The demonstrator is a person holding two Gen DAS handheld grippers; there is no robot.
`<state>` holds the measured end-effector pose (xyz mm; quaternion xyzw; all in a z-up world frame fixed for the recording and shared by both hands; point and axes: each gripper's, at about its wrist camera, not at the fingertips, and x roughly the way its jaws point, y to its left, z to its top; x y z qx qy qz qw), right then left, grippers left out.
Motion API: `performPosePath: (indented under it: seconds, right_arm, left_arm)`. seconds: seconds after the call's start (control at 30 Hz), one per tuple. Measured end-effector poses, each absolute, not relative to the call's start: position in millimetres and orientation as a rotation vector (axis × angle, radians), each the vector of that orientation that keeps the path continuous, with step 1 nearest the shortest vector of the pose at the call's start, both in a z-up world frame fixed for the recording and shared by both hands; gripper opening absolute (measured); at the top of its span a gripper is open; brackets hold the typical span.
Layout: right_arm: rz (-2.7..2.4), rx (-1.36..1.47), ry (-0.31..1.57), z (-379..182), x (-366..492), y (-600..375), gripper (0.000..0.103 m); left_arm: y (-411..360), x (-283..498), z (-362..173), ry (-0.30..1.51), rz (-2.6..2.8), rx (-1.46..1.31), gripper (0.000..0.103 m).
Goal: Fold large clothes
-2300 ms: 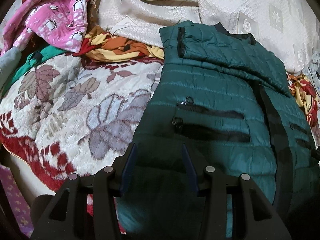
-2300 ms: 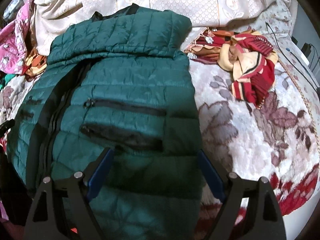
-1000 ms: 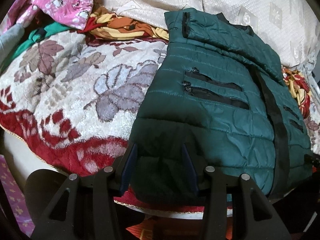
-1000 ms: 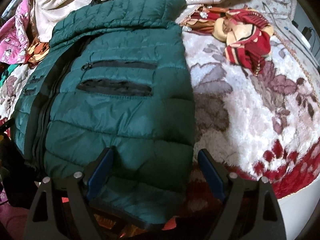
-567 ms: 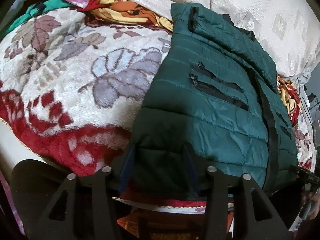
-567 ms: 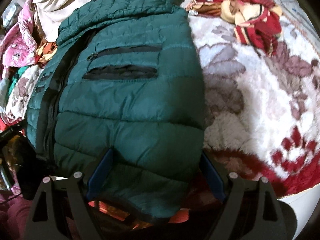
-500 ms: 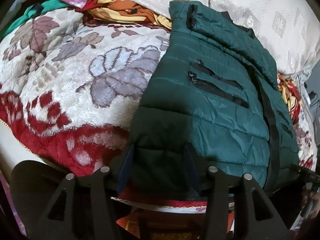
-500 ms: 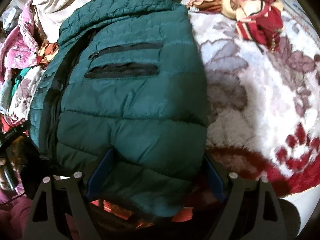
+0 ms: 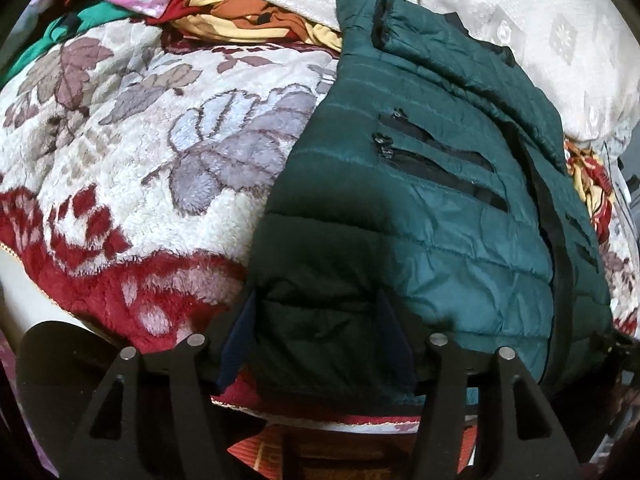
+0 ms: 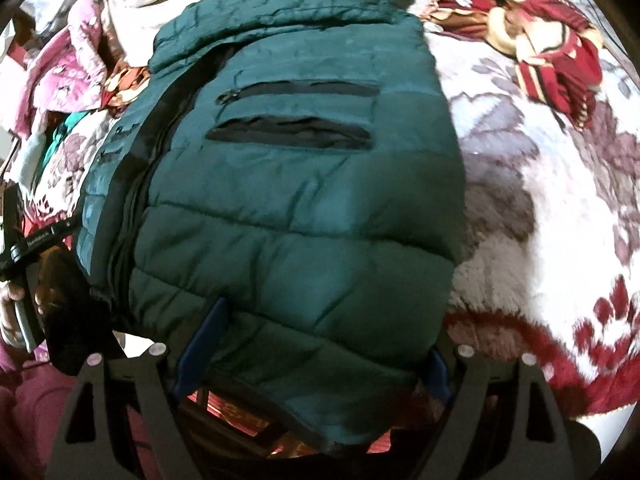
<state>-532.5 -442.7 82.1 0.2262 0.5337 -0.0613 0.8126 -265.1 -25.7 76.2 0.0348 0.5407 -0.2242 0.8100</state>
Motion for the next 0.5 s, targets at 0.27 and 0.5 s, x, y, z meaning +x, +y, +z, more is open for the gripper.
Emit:
performPosePath:
  seconds: [0.27,0.5]
  right_arm:
    - [-0.107,0.419,1.094,91.5,-534.0,-441.2,0.051]
    - [-0.102,0.350,1.079,106.0,-533.5,-442.4,0.033]
  left_arm:
    - [-35.6,-271.1,81.3,1.137,-0.487,0.142,0.016]
    - [-35.3,-273.7,91.2,1.104,-0.489,0.146,0.000]
